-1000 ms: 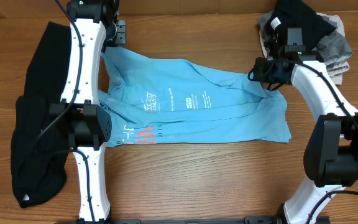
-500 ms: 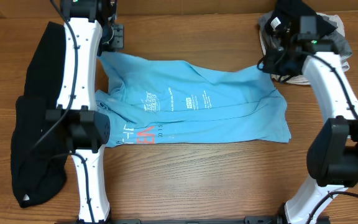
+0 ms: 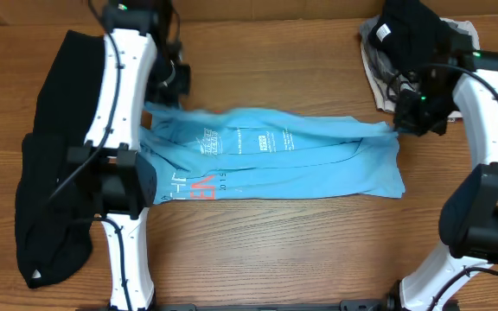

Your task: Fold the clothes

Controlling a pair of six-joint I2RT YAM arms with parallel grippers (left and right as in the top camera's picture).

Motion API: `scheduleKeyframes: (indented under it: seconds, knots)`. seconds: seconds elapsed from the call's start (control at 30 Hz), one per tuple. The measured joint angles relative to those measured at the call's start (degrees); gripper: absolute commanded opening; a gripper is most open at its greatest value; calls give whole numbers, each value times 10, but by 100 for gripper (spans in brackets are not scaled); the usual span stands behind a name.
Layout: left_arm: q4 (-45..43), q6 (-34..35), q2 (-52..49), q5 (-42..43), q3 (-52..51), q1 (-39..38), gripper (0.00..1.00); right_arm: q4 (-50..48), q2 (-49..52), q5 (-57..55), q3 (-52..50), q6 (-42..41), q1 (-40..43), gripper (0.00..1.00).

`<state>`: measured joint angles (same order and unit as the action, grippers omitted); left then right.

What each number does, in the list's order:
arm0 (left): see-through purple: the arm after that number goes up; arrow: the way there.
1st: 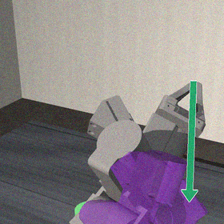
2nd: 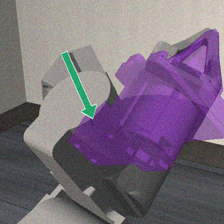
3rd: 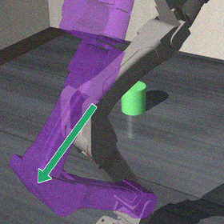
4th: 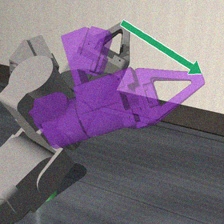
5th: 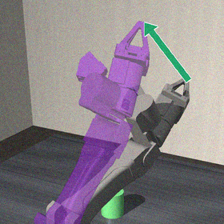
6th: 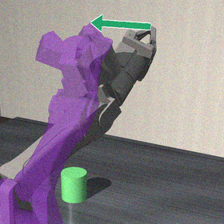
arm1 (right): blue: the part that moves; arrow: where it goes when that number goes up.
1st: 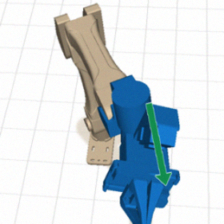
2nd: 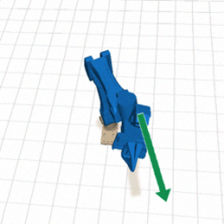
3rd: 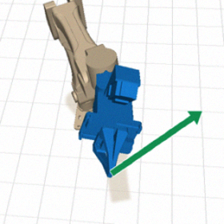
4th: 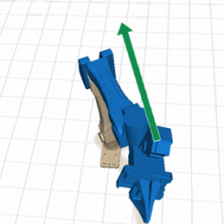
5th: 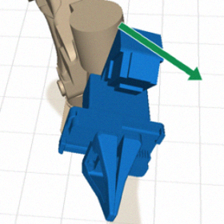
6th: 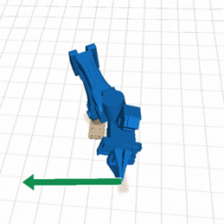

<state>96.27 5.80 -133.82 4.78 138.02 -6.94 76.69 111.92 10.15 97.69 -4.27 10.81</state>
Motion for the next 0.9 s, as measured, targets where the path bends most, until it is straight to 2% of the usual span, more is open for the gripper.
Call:
scheduleKeyframes:
  seconds: [0.2, 0.37, 0.67, 0.8, 0.83, 0.87, 0.9]
  knots:
    - [4, 0, 0, 0, -135, -6, 4, 0, 0, 0, 0, -2, 33, 4]
    - [3, 0, 10, -1, -176, -6, 4, 9, 0, 1, 0, -2, 40, 4]
    - [4, -3, 129, -14, -236, -6, 4, 59, 0, 1, 0, -2, 40, 4]
    - [3, -3, 146, -24, -285, -6, 4, 58, 0, 1, -26, -2, 40, 4]
    - [-4, -3, 146, -29, -306, -6, 5, 53, 0, 1, -38, -2, 40, 12]
    - [-10, -3, 146, -32, -323, -6, 10, 44, 0, 1, -53, -5, 40, 24]
    - [-18, -4, 145, -36, -343, -6, 19, 36, 0, 1, -66, -3, 40, 38]
